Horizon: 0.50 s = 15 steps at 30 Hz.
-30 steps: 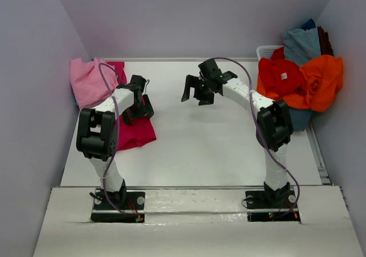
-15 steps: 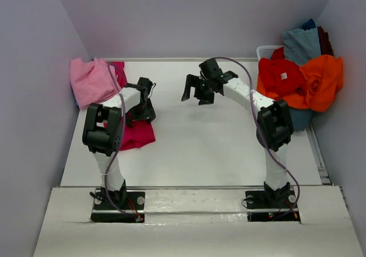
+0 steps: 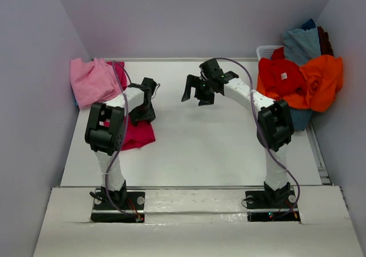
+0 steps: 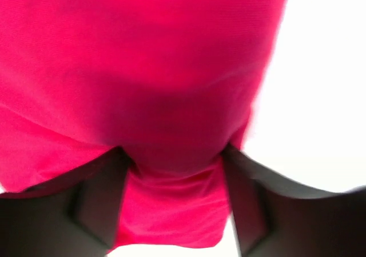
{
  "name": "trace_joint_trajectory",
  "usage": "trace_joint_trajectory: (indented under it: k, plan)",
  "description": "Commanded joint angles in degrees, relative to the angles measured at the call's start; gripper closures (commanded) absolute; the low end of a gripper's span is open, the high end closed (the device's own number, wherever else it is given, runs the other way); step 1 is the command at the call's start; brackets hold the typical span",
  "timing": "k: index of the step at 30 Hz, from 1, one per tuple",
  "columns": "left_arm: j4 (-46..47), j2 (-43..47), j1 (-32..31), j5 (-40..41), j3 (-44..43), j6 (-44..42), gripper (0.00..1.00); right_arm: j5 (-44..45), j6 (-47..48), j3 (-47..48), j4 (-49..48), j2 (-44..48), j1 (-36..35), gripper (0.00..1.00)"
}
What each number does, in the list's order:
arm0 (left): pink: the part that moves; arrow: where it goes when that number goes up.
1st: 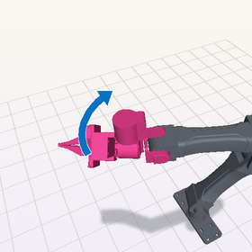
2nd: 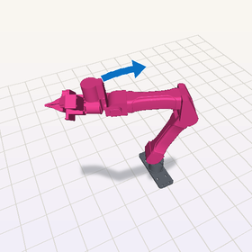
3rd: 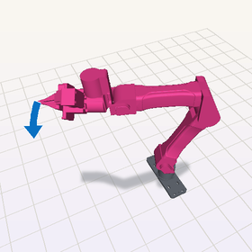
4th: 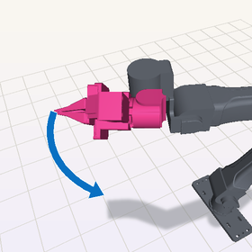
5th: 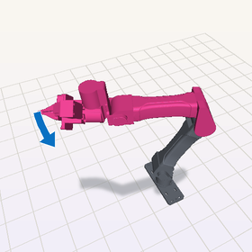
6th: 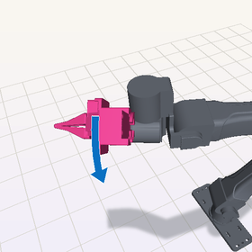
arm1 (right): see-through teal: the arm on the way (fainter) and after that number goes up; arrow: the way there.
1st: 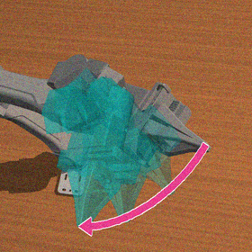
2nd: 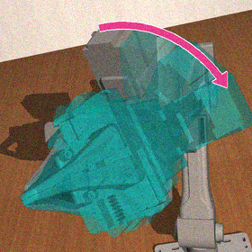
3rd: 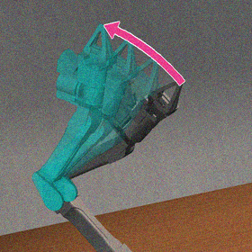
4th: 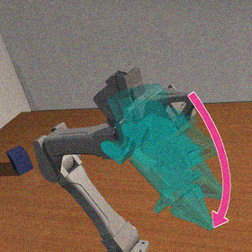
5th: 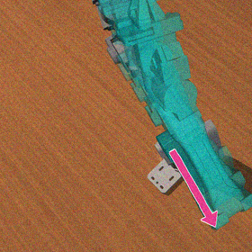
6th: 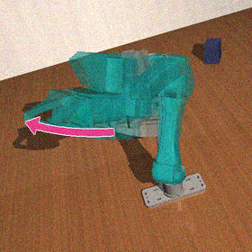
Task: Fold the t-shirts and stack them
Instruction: Neatly place the folded tshirt to the corner
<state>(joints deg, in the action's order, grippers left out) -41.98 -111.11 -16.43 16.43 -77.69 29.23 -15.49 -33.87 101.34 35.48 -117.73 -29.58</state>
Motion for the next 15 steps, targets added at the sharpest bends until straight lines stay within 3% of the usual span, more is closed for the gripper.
trace_joint_trajectory:
  k: [1,2,8,11,15]
  plan:
    - [-1.09,-4.38,0.34,-2.69,5.88,0.56,0.35,-1.12,0.2,-0.79,-2.7,3.12,0.49,0.0]
    - [-0.22,-4.29,0.34,-3.93,6.93,0.82,0.46,-1.13,0.29,-1.14,-2.7,3.21,1.01,0.0]
    - [2.86,-4.2,0.87,-10.8,11.77,1.88,0.72,-1.48,0.47,-1.85,-2.88,3.21,1.02,0.0]
    - [4.0,-3.94,0.87,-12.38,14.14,2.23,0.94,-2.09,0.38,-2.11,-3.14,3.04,1.54,0.0]
    - [5.15,-3.68,0.87,-14.49,14.67,2.49,0.94,-2.53,0.47,-2.2,-2.97,2.68,1.55,0.0]
